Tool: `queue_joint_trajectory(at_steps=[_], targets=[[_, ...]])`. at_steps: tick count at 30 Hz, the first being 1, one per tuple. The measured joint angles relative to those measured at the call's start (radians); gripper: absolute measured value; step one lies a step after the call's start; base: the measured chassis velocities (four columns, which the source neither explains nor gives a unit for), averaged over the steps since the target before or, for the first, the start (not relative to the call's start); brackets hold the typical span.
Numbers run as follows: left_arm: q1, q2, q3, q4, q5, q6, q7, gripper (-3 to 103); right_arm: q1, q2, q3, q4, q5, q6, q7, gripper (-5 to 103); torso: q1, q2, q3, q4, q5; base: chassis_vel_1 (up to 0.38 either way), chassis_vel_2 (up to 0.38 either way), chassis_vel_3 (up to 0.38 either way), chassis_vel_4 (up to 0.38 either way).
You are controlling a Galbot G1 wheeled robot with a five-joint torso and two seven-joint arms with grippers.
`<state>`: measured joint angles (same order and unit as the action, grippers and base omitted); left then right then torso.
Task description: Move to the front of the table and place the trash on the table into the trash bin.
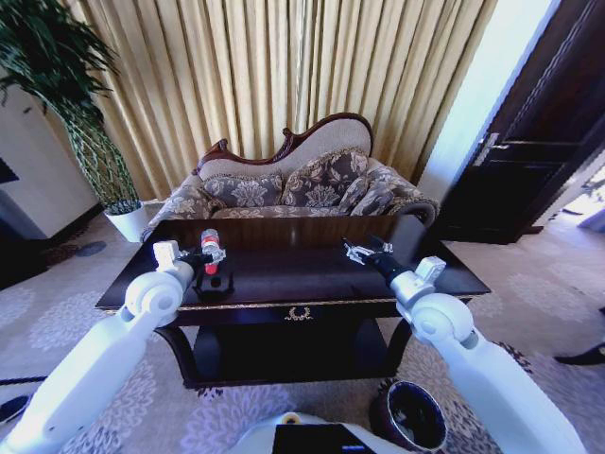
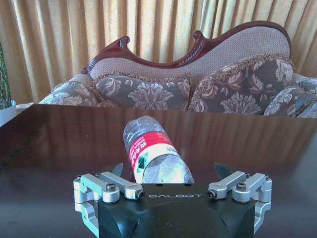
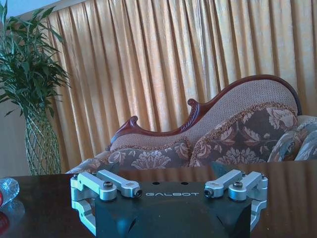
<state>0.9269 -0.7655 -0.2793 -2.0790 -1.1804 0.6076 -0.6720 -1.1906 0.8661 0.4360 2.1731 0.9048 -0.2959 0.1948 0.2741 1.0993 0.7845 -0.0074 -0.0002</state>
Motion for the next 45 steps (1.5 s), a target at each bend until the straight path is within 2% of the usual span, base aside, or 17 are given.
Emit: queue_joint_trajectory(at_steps=[20,23,26,27,29,30,32,33,35,36,39,40,43,45], targets=[[0.023,-0.022,-0.017,0.036,-0.002,0.010,0.003,100,-0.016,0.009,0.001,-0.001,-0.018,0.017,-0.003,100,0.000,0.000,0.000,0.0001,-0.0001,0.000,0.000,0.000,0.000],[0.022,-0.024,-0.013,0.036,-0.002,0.012,0.002,103,-0.016,0.009,0.003,-0.001,-0.018,0.019,-0.003,100,0.000,0.000,0.000,0.0000,-0.0001,0.000,0.000,0.000,0.000],[0.020,-0.024,-0.011,0.036,-0.004,0.013,0.000,85,-0.017,0.010,0.004,-0.006,-0.019,0.020,-0.002,100,0.000,0.000,0.000,0.0000,-0.0001,0.000,0.000,0.000,0.000],[0.020,-0.024,-0.011,0.036,-0.004,0.013,0.000,85,-0.017,0.010,0.004,-0.006,-0.019,0.020,-0.002,100,0.000,0.000,0.000,0.0000,-0.0001,0.000,0.000,0.000,0.000],[0.021,-0.021,-0.017,0.034,-0.004,0.013,0.001,74,-0.018,0.014,0.004,-0.011,-0.022,0.020,-0.001,100,0.000,0.000,0.000,0.0000,0.0000,0.000,0.000,0.000,0.000],[0.021,-0.021,-0.017,0.034,-0.004,0.013,0.001,74,-0.018,0.014,0.004,-0.011,-0.022,0.020,-0.001,100,0.000,0.000,0.000,0.0000,0.0000,0.000,0.000,0.000,0.000],[0.026,-0.019,-0.024,0.031,-0.004,0.012,0.003,63,-0.018,0.017,-0.001,-0.012,-0.025,0.020,-0.001,100,0.000,0.000,0.000,0.0000,0.0000,0.000,0.000,0.000,0.000],[0.026,-0.019,-0.024,0.031,-0.004,0.012,0.003,63,-0.018,0.017,-0.001,-0.012,-0.025,0.020,-0.001,100,0.000,0.000,0.000,0.0000,0.0000,0.000,0.000,0.000,0.000],[0.034,-0.019,-0.032,0.029,-0.004,0.010,0.007,53,-0.018,0.018,-0.001,-0.013,-0.026,0.020,-0.001,100,0.000,0.000,0.000,0.0000,-0.0001,0.000,0.000,0.000,0.000],[0.034,-0.019,-0.032,0.029,-0.004,0.010,0.007,53,-0.018,0.018,-0.001,-0.013,-0.026,0.020,-0.001,100,0.000,0.000,0.000,0.0000,-0.0001,0.000,0.000,0.000,0.000],[0.047,-0.017,-0.046,0.025,-0.003,0.008,0.020,41,-0.019,0.015,0.001,-0.013,-0.026,0.020,-0.001,100,0.000,0.000,0.000,0.0001,0.0000,0.000,0.000,0.000,0.000],[0.047,-0.017,-0.046,0.025,-0.003,0.008,0.020,41,-0.019,0.015,0.001,-0.013,-0.026,0.020,-0.001,100,0.000,0.000,0.000,0.0001,0.0000,0.000,0.000,0.000,0.000],[0.050,-0.016,-0.051,0.024,-0.003,0.007,0.023,32,-0.022,0.015,0.004,-0.012,-0.025,0.020,0.000,100,0.000,0.000,0.000,0.0000,-0.0001,0.000,0.000,0.000,0.000],[0.051,-0.015,-0.052,0.023,-0.003,0.006,0.023,32,-0.023,0.015,0.004,-0.012,-0.025,0.020,0.000,100,0.000,0.000,0.000,0.0000,-0.0001,0.000,0.000,0.000,0.000]])
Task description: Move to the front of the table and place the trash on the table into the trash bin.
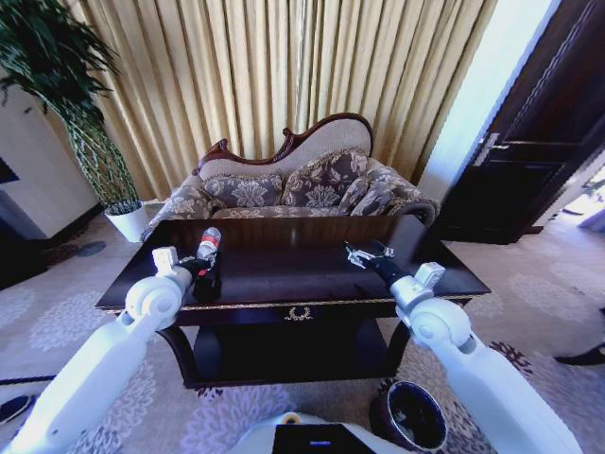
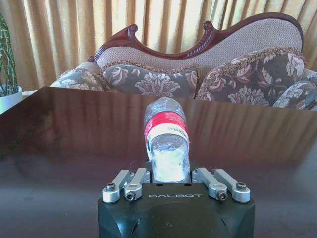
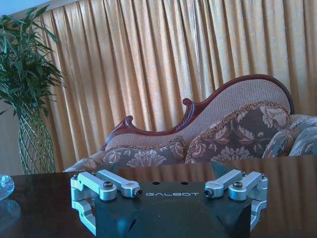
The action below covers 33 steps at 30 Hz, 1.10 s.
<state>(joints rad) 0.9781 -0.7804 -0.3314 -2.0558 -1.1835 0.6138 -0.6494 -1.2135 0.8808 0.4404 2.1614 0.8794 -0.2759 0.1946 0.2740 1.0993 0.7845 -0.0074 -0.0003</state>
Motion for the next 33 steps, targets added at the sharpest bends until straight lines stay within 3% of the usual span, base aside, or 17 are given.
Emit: queue_joint_trajectory(at_steps=[4,7,8,10,12,14,15,17,18,20,28,33], targets=[[0.008,0.003,-0.008,-0.001,0.016,-0.021,0.020,28,-0.003,0.000,0.001,0.003,0.001,0.000,0.001,100,0.000,0.000,0.000,0.0000,0.0000,0.000,0.000,0.000,0.000],[0.033,0.010,-0.021,0.005,0.143,-0.093,0.120,28,-0.002,-0.008,0.001,0.019,0.022,0.000,0.003,100,0.000,0.000,0.000,-0.0001,0.0001,0.000,0.000,0.000,0.000],[0.033,0.010,-0.021,0.005,0.143,-0.093,0.120,28,-0.002,-0.008,0.001,0.019,0.022,0.000,0.003,100,0.000,0.000,0.000,-0.0001,0.0001,0.000,0.000,0.000,0.000],[0.058,0.018,-0.030,0.014,0.298,-0.179,0.223,28,0.006,-0.019,0.000,0.034,0.063,0.000,0.004,100,0.000,0.000,0.000,0.0001,-0.0001,0.000,0.000,0.000,0.000],[0.064,0.020,-0.032,0.015,0.334,-0.201,0.248,28,0.009,-0.023,-0.002,0.037,0.074,0.000,0.005,100,0.000,0.000,0.000,0.0001,-0.0001,0.000,0.000,0.000,0.000],[0.083,0.029,-0.036,0.015,0.464,-0.297,0.334,28,0.031,-0.040,-0.016,0.043,0.130,0.000,0.005,100,0.000,0.000,0.000,0.0001,0.0000,0.000,0.000,0.000,0.000],[0.083,0.029,-0.036,0.015,0.464,-0.297,0.334,28,0.031,-0.040,-0.016,0.043,0.130,0.000,0.005,100,0.000,0.000,0.000,0.0001,0.0000,0.000,0.000,0.000,0.000],[0.101,0.038,-0.035,0.008,0.577,-0.386,0.405,28,0.061,-0.066,-0.033,0.045,0.192,-0.008,0.006,100,0.000,0.000,0.000,0.0000,0.0001,0.000,0.000,0.000,0.000],[0.101,0.038,-0.035,0.008,0.577,-0.386,0.405,28,0.061,-0.066,-0.033,0.045,0.192,-0.008,0.006,100,0.000,0.000,0.000,0.0000,0.0001,0.000,0.000,0.000,0.000],[0.117,0.059,-0.035,-0.005,0.664,-0.458,0.466,28,0.110,-0.097,-0.048,0.048,0.289,-0.018,0.006,100,0.000,0.000,0.000,0.0000,0.0000,0.000,0.000,0.000,0.000],[0.108,0.114,0.002,-0.045,0.787,-0.558,0.508,28,0.218,-0.135,-0.079,0.062,0.516,-0.045,-0.030,100,0.000,0.000,0.000,0.0000,0.0000,0.000,0.000,0.000,0.000],[0.089,0.137,0.039,-0.066,0.848,-0.615,0.512,28,0.230,-0.139,-0.083,0.091,0.599,-0.068,-0.054,100,0.000,0.000,0.000,0.0000,0.0000,0.000,0.000,0.000,0.000]])
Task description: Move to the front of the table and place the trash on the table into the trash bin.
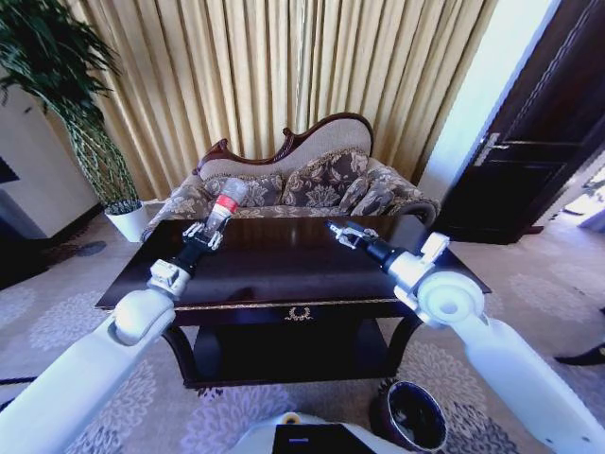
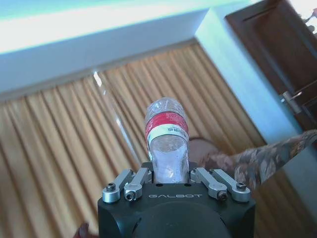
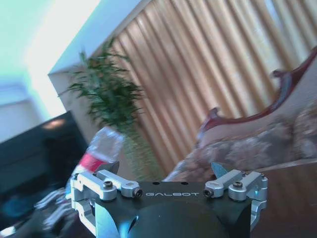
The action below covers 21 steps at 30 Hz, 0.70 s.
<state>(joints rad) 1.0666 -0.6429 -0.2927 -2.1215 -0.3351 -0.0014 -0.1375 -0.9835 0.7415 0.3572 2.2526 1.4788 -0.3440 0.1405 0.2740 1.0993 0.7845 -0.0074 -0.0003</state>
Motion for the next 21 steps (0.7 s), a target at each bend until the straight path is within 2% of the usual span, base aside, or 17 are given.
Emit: queue_joint_trajectory(at_steps=[2,7,10,16,21], targets=[[-0.036,0.017,0.031,-0.006,0.036,-0.030,0.014,28,0.015,-0.004,-0.015,0.007,0.018,-0.008,-0.021,100,0.000,0.000,0.000,0.0000,0.0000,0.000,0.000,0.000,0.000],[-0.104,0.030,0.097,-0.018,0.038,-0.036,0.009,28,0.059,-0.003,-0.050,0.005,0.037,-0.011,-0.033,100,0.000,0.000,0.000,-0.0002,-0.0002,0.000,0.000,0.000,0.000],[-0.176,0.033,0.179,-0.040,0.005,-0.007,-0.011,28,0.133,0.009,-0.106,-0.028,0.056,-0.013,-0.033,100,0.000,0.000,0.000,-0.0001,0.0000,0.000,0.000,0.000,0.000],[-0.210,0.032,0.238,-0.062,-0.002,0.009,-0.018,28,0.195,0.019,-0.154,-0.067,0.066,-0.013,-0.033,100,0.000,0.000,0.000,0.0000,0.0000,0.000,0.000,0.000,0.000],[-0.214,0.058,0.278,-0.116,-0.008,0.027,-0.019,28,0.227,0.041,-0.177,-0.085,0.073,-0.013,-0.034,100,0.000,0.000,0.000,0.0001,0.0001,0.000,0.000,0.000,0.000]])
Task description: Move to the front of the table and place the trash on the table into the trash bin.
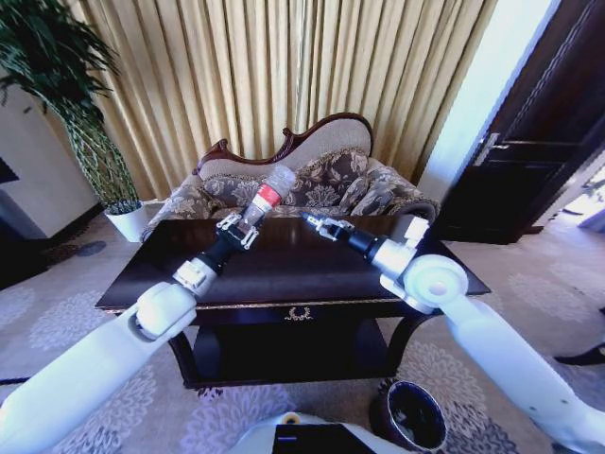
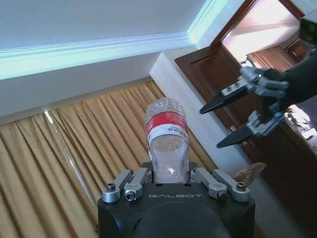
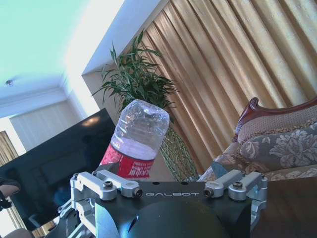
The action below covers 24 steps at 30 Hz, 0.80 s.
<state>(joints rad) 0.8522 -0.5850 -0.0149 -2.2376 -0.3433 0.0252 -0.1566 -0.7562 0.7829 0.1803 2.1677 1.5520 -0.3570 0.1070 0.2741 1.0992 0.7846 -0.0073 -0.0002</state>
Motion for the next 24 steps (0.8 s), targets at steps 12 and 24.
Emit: queue_joint_trajectory(at_steps=[12,24], targets=[[-0.005,0.047,0.041,-0.042,-0.019,0.002,0.008,28,-0.022,0.013,0.018,0.035,0.012,0.000,-0.003,100,0.000,0.000,0.000,-0.0001,-0.0001,0.000,0.000,0.000,0.000],[0.005,0.067,0.057,-0.069,-0.021,0.004,0.024,28,-0.018,0.016,0.009,0.035,0.010,0.000,-0.003,100,0.000,0.000,0.000,-0.0001,0.0000,0.000,0.000,0.000,0.000]])
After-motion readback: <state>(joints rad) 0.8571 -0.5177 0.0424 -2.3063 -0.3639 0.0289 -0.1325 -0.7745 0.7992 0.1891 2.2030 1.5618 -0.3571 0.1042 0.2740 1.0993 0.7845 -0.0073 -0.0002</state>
